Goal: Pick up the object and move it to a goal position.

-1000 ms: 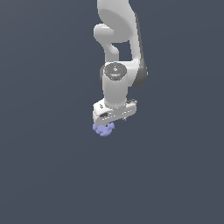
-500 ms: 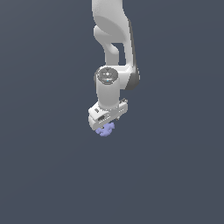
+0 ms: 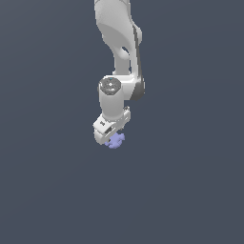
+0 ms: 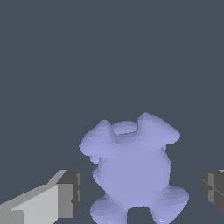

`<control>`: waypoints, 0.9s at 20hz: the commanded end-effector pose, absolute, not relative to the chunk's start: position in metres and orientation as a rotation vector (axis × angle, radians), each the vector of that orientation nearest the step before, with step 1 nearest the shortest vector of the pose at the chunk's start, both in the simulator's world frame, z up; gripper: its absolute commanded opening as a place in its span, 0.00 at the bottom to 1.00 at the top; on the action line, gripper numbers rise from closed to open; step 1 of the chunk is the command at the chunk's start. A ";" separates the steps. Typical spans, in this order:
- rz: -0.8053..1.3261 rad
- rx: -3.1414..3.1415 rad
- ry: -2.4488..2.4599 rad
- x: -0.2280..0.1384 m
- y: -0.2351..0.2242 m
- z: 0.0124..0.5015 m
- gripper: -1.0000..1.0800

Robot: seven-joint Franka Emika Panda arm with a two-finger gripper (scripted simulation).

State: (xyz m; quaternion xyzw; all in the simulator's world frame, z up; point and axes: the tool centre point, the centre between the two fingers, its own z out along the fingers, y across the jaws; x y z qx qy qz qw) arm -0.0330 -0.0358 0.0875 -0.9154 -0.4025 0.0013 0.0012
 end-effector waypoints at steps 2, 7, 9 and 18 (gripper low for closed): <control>0.002 -2.833 -1.356 -0.036 -0.042 0.082 0.96; 0.001 -2.792 -1.440 -0.040 -0.047 0.077 0.96; 0.000 -2.781 -1.461 -0.041 -0.048 0.076 0.96; 0.000 -2.773 -1.477 -0.041 -0.050 0.072 0.96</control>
